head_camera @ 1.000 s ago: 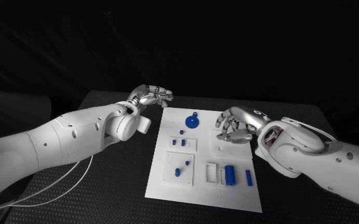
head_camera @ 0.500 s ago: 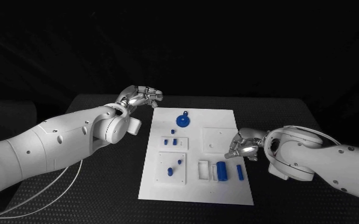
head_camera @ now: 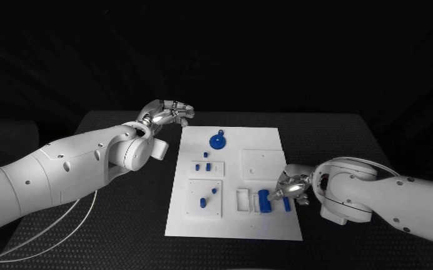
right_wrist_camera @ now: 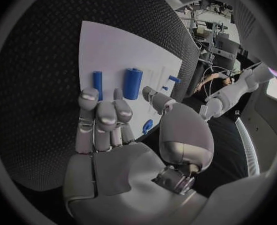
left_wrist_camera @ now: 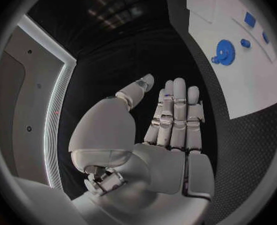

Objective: Assemble the parts on the task board

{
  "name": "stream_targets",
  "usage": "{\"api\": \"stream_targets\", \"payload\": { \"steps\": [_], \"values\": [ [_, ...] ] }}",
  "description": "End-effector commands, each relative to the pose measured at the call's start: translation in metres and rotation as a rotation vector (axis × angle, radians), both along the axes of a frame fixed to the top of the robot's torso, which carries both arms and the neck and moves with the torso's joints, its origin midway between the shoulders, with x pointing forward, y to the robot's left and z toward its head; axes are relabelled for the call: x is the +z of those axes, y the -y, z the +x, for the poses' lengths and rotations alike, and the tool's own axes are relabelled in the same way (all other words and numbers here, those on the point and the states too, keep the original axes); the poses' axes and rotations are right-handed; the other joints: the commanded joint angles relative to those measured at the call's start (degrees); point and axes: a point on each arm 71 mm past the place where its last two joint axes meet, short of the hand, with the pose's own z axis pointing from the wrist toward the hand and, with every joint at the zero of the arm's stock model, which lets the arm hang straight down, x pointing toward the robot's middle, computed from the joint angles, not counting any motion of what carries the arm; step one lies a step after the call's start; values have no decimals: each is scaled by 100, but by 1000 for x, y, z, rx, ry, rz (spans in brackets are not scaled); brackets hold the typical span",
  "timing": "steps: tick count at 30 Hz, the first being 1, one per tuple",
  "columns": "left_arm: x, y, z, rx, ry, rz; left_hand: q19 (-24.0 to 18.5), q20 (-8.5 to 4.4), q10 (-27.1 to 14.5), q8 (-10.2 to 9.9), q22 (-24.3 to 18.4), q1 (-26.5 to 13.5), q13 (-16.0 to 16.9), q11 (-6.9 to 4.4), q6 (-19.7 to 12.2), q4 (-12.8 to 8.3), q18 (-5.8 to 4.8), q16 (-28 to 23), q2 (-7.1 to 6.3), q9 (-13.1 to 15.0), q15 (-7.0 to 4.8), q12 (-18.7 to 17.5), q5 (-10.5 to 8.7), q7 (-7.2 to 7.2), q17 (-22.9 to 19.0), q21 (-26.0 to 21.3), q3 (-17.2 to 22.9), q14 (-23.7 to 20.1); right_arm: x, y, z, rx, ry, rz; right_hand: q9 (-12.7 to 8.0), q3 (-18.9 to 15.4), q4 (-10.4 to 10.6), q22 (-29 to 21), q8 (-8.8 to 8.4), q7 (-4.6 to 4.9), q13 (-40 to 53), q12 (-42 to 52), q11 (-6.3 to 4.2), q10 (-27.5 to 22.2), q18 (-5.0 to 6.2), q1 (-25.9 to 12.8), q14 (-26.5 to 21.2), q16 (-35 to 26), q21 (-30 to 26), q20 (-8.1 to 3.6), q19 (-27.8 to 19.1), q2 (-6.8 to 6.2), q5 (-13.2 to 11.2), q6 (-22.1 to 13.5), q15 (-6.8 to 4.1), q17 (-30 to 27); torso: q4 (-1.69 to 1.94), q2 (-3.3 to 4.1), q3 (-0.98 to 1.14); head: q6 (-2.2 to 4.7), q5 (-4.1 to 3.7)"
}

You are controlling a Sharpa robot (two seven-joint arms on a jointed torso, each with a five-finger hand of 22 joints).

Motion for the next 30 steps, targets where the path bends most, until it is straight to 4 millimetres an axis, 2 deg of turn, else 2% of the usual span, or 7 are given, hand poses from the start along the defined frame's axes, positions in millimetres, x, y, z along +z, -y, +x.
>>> {"api": "stream_targets", "payload": {
  "steps": [1, 7, 21, 26, 30],
  "values": [
    [1, 2, -1, -13, 0, -14, 27, -5, -39, 24, 8, -76, 10, -18, -44, 13, 70, -37, -3, 4, -4, 2, 18, 0, 8, -36, -18, 33, -2, 0, 1, -24, 15, -14, 14, -1, 40, 126, 3, 29, 5, 12, 6, 40, 128, -62, 3, 23, 45, -135, 107, -4, 14, -16, -3, 13, 0, 1, 1, -12, 9],
    [1, 2, -1, -13, -1, -14, 27, -5, -40, 24, 9, -80, 10, -18, -44, 16, 70, -38, -4, 4, -4, 2, 18, 0, 9, -37, -20, 33, -6, -2, 2, -21, 13, -22, 27, 8, 62, 123, -2, 31, 13, 7, 8, 34, 128, -100, 4, 16, 57, -134, 101, -19, 14, -18, 0, 21, 5, 0, 0, -19, -20],
    [1, 3, -1, -17, -3, -15, 27, -5, -42, 24, 13, -93, 10, -17, -46, 26, 70, -42, -4, 4, -4, 1, 20, 0, 14, -41, -24, 32, -23, -15, -5, -1, -35, -21, 39, 27, 78, 121, -8, 32, 9, -9, 10, 20, 128, -128, 6, 8, 68, -132, 90, -11, 15, -19, 2, 29, -9, -2, 1, -66, 26],
    [1, 3, -1, -17, -3, -15, 27, -5, -44, 24, 14, -97, 10, -17, -47, 30, 70, -44, -4, 4, -4, 1, 20, 0, 16, -43, -25, 32, -29, -19, -6, -3, -37, -13, 43, 30, 80, 121, -6, 31, 5, -16, 10, 14, 128, -135, 7, 6, 70, -130, 87, -8, 15, -14, 3, 31, 3, 3, -1, -77, 37],
    [1, 3, -1, -17, -3, -15, 27, -5, -45, 24, 15, -100, 10, -16, -48, 32, 70, -45, -4, 3, -4, 1, 21, 0, 17, -44, -25, 32, -31, -22, -7, -8, -30, -4, 54, 49, 72, 120, -3, 28, 11, -19, 7, 15, 128, -131, 8, 0, 77, -129, 80, 19, 15, -1, 1, 35, -3, -1, -3, -88, 46]
  ]
}}
